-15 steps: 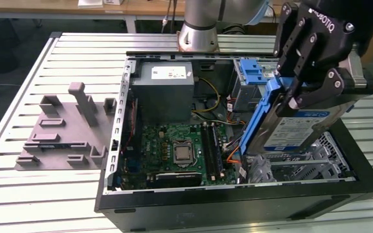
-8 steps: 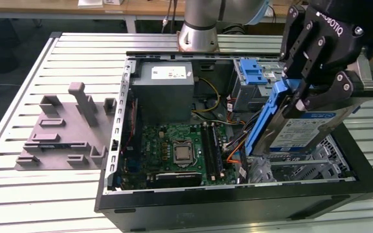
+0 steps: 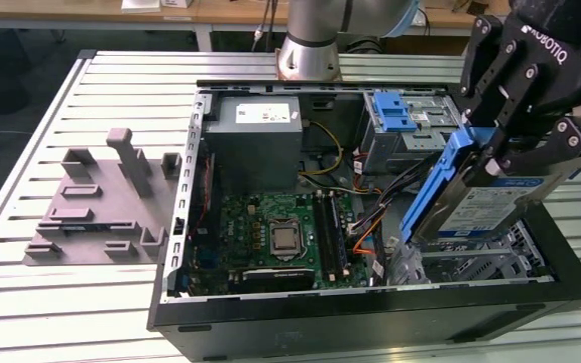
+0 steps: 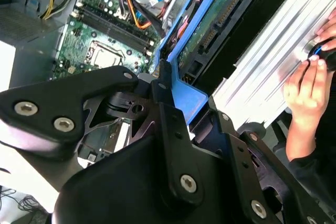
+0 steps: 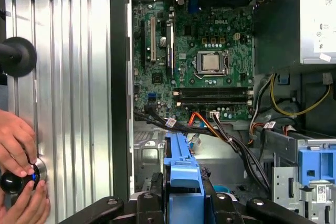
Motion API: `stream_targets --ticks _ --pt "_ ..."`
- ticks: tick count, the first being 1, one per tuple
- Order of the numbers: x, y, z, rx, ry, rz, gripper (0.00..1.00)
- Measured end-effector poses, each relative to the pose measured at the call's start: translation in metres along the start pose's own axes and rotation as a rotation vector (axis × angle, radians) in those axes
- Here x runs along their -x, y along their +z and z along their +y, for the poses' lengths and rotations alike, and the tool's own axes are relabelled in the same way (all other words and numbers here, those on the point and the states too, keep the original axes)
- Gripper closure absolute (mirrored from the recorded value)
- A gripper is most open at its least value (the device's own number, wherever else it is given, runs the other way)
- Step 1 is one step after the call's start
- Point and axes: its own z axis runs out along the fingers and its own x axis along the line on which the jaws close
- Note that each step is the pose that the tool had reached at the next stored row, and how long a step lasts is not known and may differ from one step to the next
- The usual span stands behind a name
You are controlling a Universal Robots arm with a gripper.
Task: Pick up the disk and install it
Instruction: 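Insert the disk into the insertion slot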
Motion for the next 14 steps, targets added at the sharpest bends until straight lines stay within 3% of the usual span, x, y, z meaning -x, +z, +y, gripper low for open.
stream_targets --ticks 14 --pt "0.0006 0.0052 -0.0174 0.0 0.0 -0.0001 0.64"
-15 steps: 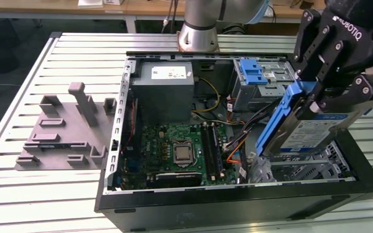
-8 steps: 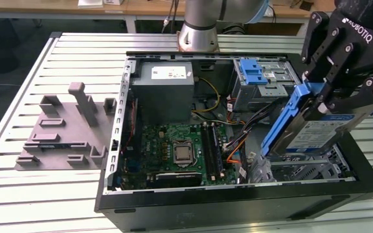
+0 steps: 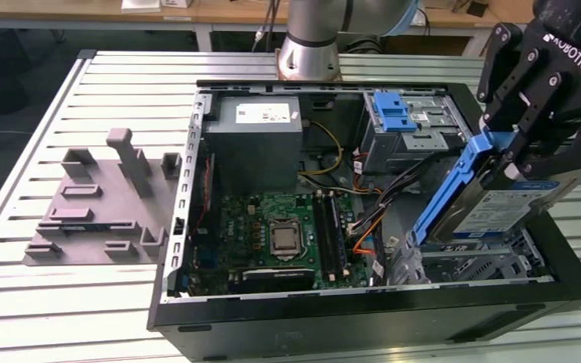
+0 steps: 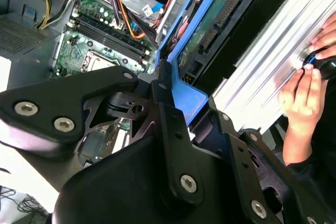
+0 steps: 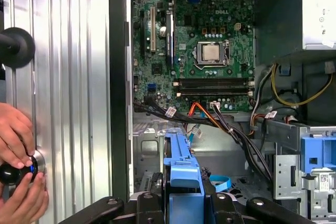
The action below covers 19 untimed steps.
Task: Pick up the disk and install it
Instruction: 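Insert the disk into the insertion slot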
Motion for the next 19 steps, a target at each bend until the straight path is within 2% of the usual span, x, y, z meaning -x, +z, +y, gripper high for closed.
stream_targets --ticks 19 --pt "0.001 0.0111 -0.0033 0.0 0.0 -0.0013 0.64"
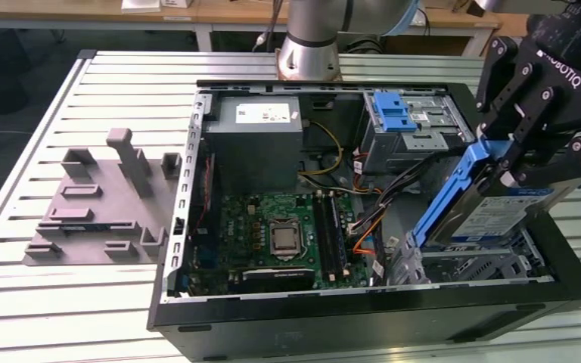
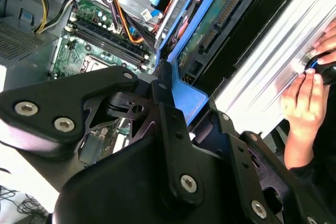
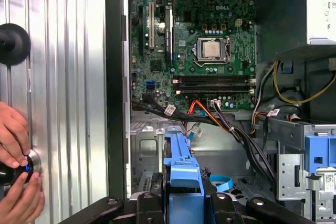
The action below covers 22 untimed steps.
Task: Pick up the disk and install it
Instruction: 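Insert the disk into the insertion slot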
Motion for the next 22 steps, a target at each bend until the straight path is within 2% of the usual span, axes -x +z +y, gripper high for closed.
stream_targets --ticks 9,22 --pt "-0.0001 0.0079 0.0 0.0 0.0 -0.0005 0.64" --pt "-0.0004 0.0254 0.0001 0.0001 0.0 -0.0004 0.64"
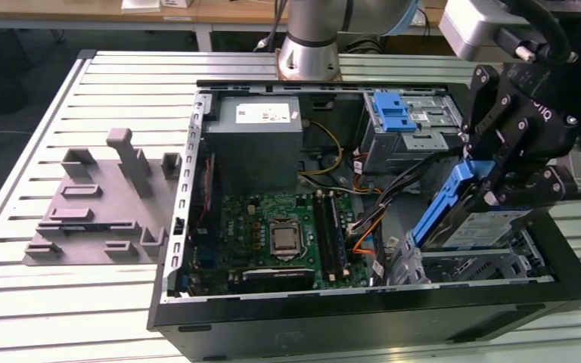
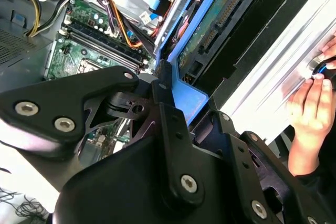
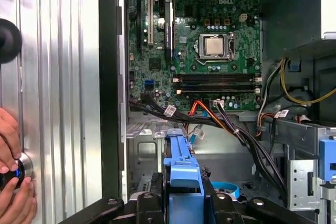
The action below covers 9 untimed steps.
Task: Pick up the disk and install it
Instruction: 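Insert the disk into the insertion slot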
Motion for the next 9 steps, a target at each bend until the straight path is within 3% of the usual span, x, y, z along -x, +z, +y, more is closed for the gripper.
stream_targets --ticks 9 --pt "0.0 0.0016 0.0 0.0 0.0 -0.0001 0.64"
